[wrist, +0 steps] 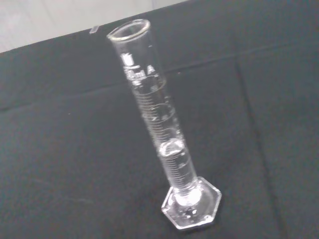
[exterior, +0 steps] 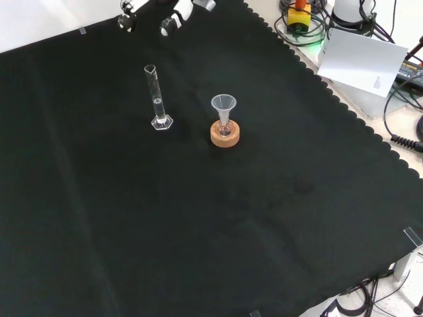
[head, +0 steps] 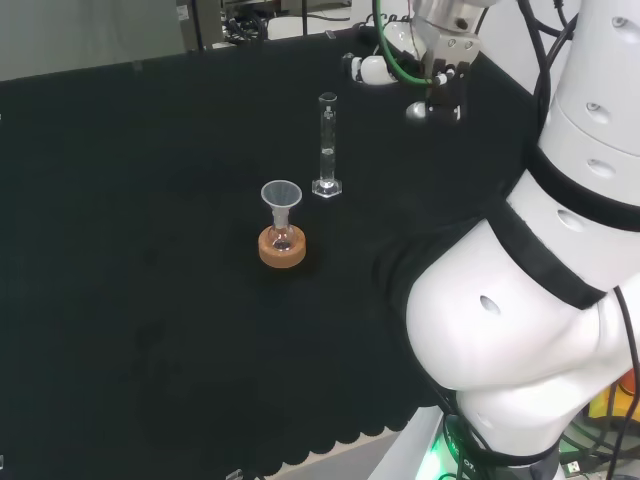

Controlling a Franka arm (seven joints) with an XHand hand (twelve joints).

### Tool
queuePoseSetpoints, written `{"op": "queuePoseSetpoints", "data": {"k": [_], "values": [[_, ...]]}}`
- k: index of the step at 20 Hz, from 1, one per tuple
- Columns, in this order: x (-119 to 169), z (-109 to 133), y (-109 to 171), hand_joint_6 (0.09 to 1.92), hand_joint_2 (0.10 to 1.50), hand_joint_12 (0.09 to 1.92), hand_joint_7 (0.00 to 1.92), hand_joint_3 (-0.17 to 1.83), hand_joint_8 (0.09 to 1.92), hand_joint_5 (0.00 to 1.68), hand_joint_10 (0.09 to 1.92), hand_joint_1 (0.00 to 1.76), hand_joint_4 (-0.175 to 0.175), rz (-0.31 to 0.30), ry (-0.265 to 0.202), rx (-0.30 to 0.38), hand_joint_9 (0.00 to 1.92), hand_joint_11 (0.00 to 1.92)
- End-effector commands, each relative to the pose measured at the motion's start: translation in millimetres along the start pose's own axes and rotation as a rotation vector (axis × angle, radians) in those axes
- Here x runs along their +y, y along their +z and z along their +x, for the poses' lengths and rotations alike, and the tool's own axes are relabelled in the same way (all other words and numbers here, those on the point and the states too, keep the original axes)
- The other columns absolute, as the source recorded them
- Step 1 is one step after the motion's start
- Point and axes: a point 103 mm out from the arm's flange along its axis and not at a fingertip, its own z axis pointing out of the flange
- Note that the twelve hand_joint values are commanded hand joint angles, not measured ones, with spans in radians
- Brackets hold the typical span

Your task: Pick up the graduated cylinder.

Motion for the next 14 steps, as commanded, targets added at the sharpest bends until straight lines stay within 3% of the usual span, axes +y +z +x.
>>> {"op": "queuePoseSetpoints", "data": {"k": [1, 14], "values": [[10.7, -20.6, 37.4, 0.09, 1.01, 1.39, 0.23, 0.27, 0.61, 0.34, 0.63, 0.39, -0.012, -0.051, -0.027, 0.188, 0.50, 0.19], [5.6, -38.6, 82.4, 0.09, 0.94, 1.37, 0.27, 0.28, 0.62, 0.36, 0.60, 0.50, -0.012, -0.019, -0.024, 0.303, 0.54, 0.25]]}}
